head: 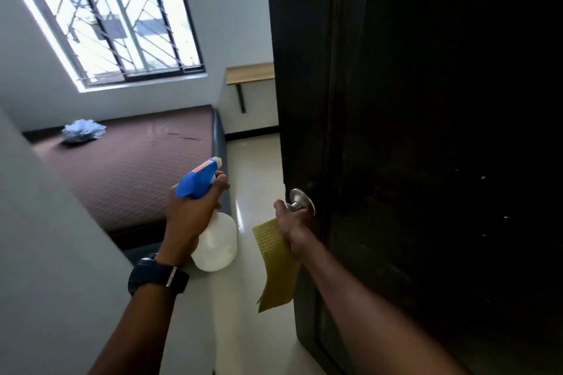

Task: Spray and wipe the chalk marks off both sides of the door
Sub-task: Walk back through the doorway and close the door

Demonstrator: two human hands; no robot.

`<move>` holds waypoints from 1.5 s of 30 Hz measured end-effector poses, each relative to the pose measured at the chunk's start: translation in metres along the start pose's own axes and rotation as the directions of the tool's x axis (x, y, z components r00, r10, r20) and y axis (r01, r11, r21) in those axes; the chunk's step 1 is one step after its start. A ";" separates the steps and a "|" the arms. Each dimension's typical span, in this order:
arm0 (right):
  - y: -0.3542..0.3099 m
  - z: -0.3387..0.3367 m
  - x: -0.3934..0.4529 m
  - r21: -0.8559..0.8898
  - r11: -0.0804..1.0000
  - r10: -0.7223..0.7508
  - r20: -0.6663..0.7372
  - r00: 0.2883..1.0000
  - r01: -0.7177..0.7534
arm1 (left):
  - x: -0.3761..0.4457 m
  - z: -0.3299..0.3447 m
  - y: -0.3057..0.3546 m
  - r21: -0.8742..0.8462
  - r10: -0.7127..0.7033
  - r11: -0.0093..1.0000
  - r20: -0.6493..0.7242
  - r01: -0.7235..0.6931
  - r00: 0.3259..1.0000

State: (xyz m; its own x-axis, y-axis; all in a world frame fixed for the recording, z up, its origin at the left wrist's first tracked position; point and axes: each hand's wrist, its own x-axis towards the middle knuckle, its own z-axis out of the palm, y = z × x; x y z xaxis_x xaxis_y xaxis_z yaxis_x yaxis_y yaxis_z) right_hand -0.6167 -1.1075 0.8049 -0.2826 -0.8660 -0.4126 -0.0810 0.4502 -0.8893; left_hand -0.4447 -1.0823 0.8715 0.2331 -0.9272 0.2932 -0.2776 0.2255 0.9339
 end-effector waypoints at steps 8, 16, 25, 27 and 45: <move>0.035 0.044 -0.036 -0.034 0.997 -0.062 0.091 0.994 0.066 | -0.090 -0.069 -0.002 0.034 -0.103 0.993 -0.199 0.112 0.975; 0.053 0.060 -0.086 -0.081 0.996 -0.016 0.155 0.988 0.029 | -0.179 -0.101 0.007 0.083 -0.127 0.982 -0.357 0.167 0.925; 0.085 0.071 -0.144 0.181 0.968 -0.212 0.236 0.948 0.171 | -0.298 -0.110 0.042 0.011 -0.165 0.977 -0.588 0.212 0.792; 0.090 0.072 -0.160 0.161 0.978 -0.169 0.268 0.948 0.129 | -0.323 -0.113 0.048 -0.015 -0.172 0.978 -0.634 0.210 0.754; 0.169 0.075 -0.359 0.054 0.981 -0.191 0.431 0.882 0.186 | -0.538 -0.155 0.088 0.102 -0.145 0.939 -0.748 0.328 0.648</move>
State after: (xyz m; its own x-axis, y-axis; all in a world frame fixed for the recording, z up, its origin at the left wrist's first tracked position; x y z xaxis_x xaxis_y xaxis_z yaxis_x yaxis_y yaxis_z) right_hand -0.4571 -0.7364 0.7879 0.1777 -0.9436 -0.2795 -0.0801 0.2692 -0.9597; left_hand -0.4504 -0.5177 0.8273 0.8883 -0.4097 0.2078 -0.2795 -0.1231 0.9522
